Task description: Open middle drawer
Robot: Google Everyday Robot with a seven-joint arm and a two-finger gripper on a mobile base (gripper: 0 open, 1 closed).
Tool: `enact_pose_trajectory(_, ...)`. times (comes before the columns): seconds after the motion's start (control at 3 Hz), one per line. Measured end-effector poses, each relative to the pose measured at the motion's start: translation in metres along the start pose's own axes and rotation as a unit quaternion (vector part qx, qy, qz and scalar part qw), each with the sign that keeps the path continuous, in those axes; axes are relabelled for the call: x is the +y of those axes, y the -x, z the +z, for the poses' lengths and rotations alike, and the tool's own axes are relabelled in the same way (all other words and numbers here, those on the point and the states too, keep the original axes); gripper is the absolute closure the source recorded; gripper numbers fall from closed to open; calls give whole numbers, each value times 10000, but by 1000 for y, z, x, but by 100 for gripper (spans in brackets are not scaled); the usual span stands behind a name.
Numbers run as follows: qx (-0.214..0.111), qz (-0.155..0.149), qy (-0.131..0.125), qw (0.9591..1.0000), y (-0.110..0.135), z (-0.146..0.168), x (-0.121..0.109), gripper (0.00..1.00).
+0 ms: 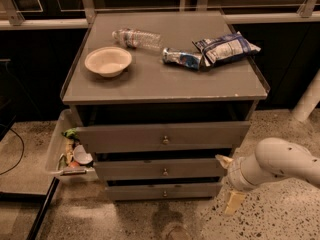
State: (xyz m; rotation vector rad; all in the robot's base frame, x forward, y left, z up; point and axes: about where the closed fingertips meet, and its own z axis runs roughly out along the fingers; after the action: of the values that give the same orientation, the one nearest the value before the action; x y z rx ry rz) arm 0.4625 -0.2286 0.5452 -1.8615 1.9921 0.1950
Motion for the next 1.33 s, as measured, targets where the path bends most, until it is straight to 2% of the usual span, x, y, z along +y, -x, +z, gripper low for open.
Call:
enact_pose_trajectory(0.33,179,16,-280,9994,-19,37,-14,0)
enact_pose_trajectory(0.67,111,-105,-515,9986,-26,70,-30,0)
enact_pose_trajectory(1.0,130,-155,-542,9983,-28,77,-31,0)
enact_pose_trajectory(1.33,-86,-212,-726,9971,-30,90,-44,0)
